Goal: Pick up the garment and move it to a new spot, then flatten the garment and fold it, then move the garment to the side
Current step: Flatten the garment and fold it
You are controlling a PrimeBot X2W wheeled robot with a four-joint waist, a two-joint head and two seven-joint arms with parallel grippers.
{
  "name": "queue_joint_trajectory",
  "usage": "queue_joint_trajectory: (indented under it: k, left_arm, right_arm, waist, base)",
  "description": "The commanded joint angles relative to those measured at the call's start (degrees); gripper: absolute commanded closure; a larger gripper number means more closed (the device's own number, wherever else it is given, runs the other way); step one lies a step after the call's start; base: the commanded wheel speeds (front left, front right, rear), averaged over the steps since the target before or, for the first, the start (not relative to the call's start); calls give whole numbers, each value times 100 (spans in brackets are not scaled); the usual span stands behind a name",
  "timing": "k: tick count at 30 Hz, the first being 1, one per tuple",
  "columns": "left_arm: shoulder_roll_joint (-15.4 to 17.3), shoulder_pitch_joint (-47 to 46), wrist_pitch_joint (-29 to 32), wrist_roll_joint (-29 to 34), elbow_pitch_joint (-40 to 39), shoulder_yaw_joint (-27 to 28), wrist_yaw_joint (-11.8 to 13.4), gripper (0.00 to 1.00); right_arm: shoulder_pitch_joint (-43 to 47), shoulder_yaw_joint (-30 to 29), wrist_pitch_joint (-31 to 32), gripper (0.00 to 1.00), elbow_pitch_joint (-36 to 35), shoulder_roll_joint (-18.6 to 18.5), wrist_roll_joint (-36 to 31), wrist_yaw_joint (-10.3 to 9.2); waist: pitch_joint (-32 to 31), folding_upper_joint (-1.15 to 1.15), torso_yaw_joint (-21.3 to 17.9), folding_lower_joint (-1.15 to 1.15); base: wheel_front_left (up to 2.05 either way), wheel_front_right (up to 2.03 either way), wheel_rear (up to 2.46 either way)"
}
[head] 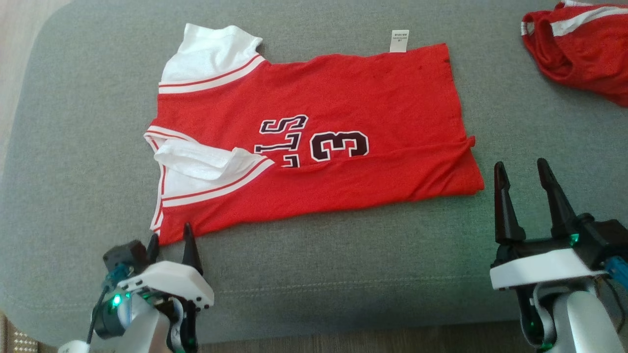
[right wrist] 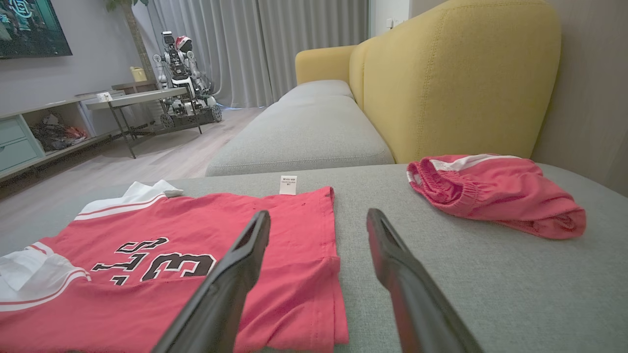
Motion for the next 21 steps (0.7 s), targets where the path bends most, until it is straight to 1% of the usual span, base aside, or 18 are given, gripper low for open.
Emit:
queue_joint_trajectory:
  k: [1, 8, 11, 12, 13, 17, 21]
  left_arm:
    - [45, -208, -29, -65, -47, 187, -29, 0]
    - [45, -392, -29, -120, 283, 176, -73, 0]
    - [45, -442, -29, -198, 533, 84, -176, 0]
    - [45, -459, -29, -255, 649, 27, -235, 58]
    - [45, -483, -29, -305, 764, -45, -294, 100]
    - [45, -593, -29, -418, 1039, -263, -406, 100]
    - [45, -601, -29, -319, 747, -276, -435, 100]
  right_arm:
    - [-188, 110, -53, 0, -215, -18, 33, 40]
    - [-243, 41, -53, 0, -230, -18, 49, 40]
    - [-247, 12, -53, 0, -213, -18, 55, 40]
    - [-251, 0, -53, 0, -202, -18, 53, 40]
    - [-256, -18, -53, 0, -190, -18, 51, 40]
    - [-265, -131, -53, 0, -64, -18, 90, 40]
    - [-283, -162, -53, 0, 394, -18, 351, 40]
  waist:
    - [29, 0, -11, 0]
    - [139, 0, -20, 0]
    - [134, 0, -7, 0]
    - [124, 0, 2, 0]
    - [110, 0, 15, 0]
    - [42, 0, 97, 0]
    - [-12, 0, 208, 0]
  base:
    - [0, 0, 0]
    - [0, 0, 0]
    - [0, 0, 0]
    - [0, 0, 0]
    - [0, 0, 0]
    - [0, 0, 0]
    - [0, 0, 0]
